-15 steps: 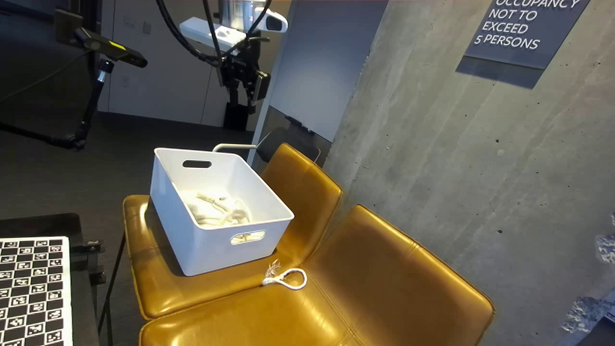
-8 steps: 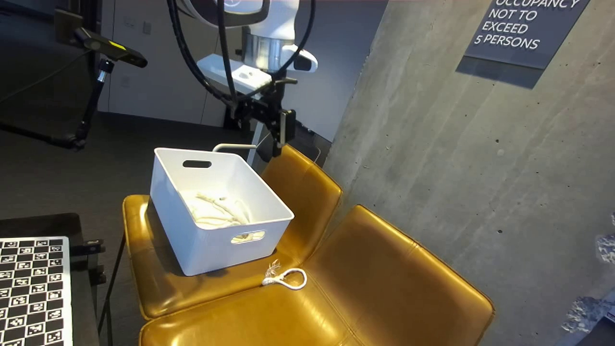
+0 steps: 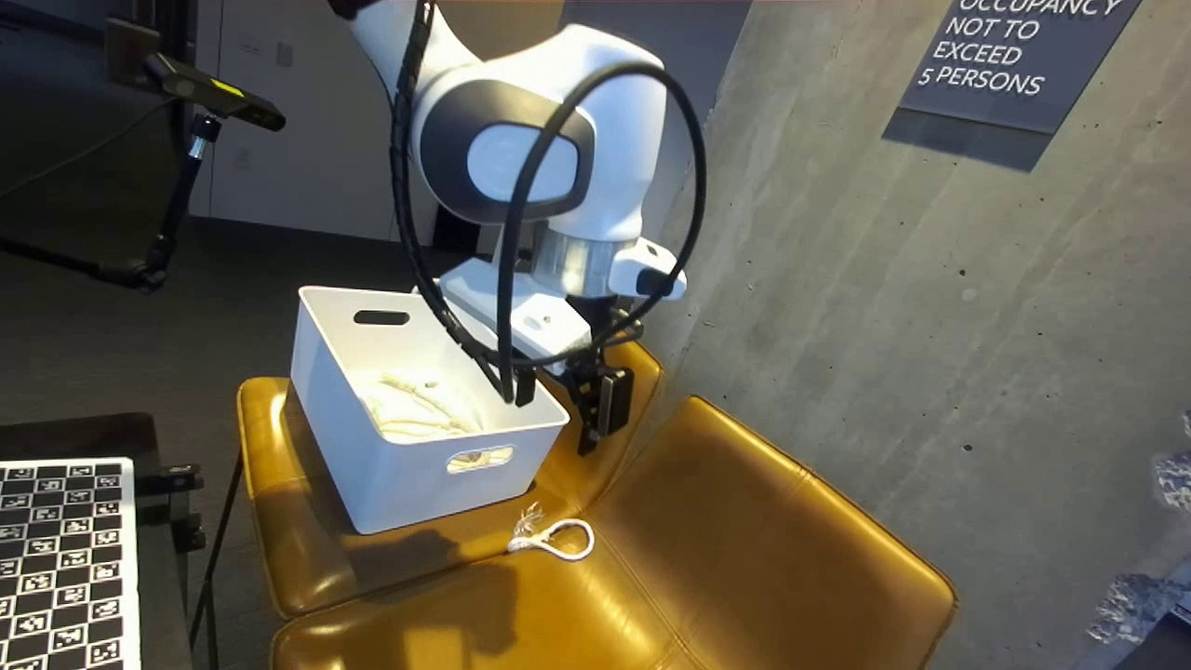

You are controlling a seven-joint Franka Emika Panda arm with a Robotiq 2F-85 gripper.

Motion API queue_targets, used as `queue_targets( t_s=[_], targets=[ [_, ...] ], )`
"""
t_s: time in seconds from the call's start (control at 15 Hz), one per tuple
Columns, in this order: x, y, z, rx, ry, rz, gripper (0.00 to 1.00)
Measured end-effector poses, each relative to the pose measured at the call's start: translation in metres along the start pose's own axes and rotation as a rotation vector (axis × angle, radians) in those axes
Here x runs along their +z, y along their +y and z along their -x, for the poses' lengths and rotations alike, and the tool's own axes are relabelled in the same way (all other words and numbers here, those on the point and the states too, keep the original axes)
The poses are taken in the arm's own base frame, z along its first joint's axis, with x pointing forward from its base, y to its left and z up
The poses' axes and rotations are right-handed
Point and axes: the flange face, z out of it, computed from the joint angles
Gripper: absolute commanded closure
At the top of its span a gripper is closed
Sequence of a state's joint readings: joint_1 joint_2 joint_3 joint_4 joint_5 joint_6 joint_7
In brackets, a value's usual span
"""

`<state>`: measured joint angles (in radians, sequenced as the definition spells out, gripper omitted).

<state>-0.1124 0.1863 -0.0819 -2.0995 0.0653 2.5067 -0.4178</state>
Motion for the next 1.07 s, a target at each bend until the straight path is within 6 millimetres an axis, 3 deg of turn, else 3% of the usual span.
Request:
queue_targets(
  t_s=[0.27,0.67,1.07],
  targets=[
    [0.058,0.017,-0.006,0.014,-0.040,0.005,0.00],
    [0.140,0.019,-0.029,0.008,-0.091,-0.003,0.00],
    [0.186,0.004,-0.059,-0.018,-0.092,-0.001,0.00]
  ],
)
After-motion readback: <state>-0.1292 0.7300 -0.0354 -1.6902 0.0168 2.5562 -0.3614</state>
